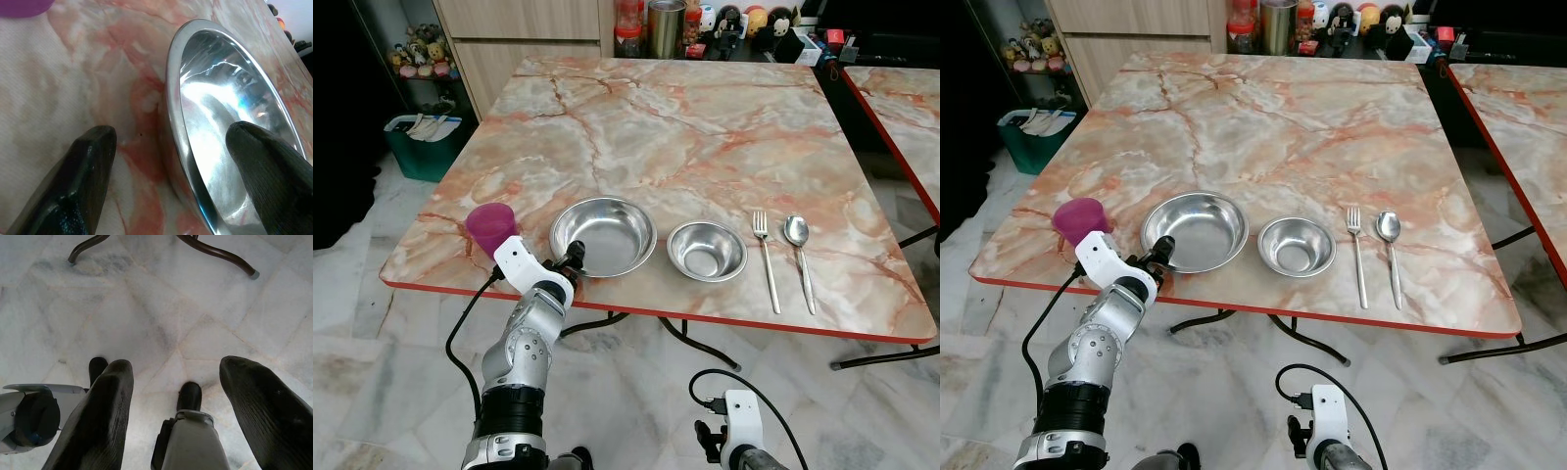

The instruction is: Setting the table

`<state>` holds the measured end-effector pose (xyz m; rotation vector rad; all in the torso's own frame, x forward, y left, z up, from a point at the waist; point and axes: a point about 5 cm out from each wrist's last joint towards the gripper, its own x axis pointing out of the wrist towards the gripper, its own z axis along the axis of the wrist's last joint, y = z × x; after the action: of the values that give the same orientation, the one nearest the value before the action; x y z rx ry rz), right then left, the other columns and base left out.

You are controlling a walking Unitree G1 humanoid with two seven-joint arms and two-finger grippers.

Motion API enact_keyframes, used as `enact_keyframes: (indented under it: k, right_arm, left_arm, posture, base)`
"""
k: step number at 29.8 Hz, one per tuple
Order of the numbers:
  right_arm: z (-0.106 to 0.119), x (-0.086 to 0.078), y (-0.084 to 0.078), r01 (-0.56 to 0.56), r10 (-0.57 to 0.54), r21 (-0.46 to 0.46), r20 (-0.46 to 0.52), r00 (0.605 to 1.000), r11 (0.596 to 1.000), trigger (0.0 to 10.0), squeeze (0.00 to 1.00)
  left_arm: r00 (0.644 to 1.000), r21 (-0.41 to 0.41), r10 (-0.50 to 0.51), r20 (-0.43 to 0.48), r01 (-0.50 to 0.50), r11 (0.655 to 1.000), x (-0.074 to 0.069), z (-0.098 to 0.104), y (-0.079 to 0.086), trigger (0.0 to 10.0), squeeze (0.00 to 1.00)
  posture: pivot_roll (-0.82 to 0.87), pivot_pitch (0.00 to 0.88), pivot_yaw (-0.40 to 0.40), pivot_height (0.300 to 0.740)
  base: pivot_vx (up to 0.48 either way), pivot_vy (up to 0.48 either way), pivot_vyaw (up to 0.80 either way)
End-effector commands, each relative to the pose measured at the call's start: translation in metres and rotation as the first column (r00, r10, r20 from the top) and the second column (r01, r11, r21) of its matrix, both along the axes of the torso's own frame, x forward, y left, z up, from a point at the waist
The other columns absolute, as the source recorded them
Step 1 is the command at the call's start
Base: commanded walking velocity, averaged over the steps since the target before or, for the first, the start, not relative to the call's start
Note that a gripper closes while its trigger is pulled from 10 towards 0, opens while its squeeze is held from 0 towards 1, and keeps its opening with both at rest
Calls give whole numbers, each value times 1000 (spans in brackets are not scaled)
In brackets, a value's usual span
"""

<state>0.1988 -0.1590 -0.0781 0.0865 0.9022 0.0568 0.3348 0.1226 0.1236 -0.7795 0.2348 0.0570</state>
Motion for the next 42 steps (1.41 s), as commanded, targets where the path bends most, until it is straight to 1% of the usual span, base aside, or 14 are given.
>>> enact_keyframes:
  k: [1,4,10,16,20,24,26,27,29,42]
  right_arm:
    - [-3,-6,1,13,-13,10,-16,1000,1000,10000,0]
    - [-3,-6,1,14,-14,11,-16,1000,1000,10000,0]
    - [-4,-7,2,17,-17,14,-18,1000,1000,10000,0]
    - [-4,-7,2,18,-18,14,-18,1000,1000,10000,0]
    - [-4,-7,2,14,-14,13,-20,1000,1000,10000,0]
    - [-4,-7,3,10,-9,13,-19,1000,1000,10000,0]
    - [-4,-7,3,10,-9,13,-19,1000,1000,10000,0]
    - [-4,-7,3,10,-10,12,-19,1000,1000,10000,0]
    - [-4,-7,2,10,-10,12,-19,1000,1000,10000,0]
    - [-3,-4,4,6,-5,14,-16,1000,1000,10000,0]
  left_arm:
    - [999,-1,-42,23,42,999,1,5,-8,10000,0]
    - [999,0,-42,24,42,999,1,6,-8,10000,0]
    - [994,-18,-56,89,58,998,2,20,-10,10000,0]
    - [992,-14,-52,114,54,998,3,28,-7,10000,0]
    - [993,-10,-50,108,51,999,3,27,-6,10000,0]
    - [998,26,-47,44,46,999,0,14,-4,10000,0]
    - [998,30,-48,39,47,998,0,13,-4,10000,0]
    - [998,33,-48,26,48,998,-1,10,-5,6510,0]
    - [999,38,-49,15,48,998,-1,8,-5,0,0]
    - [999,32,-53,-6,53,998,-1,4,-6,0,0]
  posture:
    - [112,142,33,740]
    - [112,142,33,740]
    - [110,147,41,740]
    - [114,147,40,740]
    - [115,148,39,740]
    - [114,148,39,740]
    - [114,148,39,740]
    - [112,146,37,740]
    - [113,144,36,740]
    - [113,140,36,740]
  base:
    - [0,0,0]
    - [0,0,0]
    - [0,0,0]
    - [0,0,0]
    - [0,0,0]
    - [0,0,0]
    - [0,0,0]
    - [0,0,0]
    - [0,0,0]
    - [0,0,0]
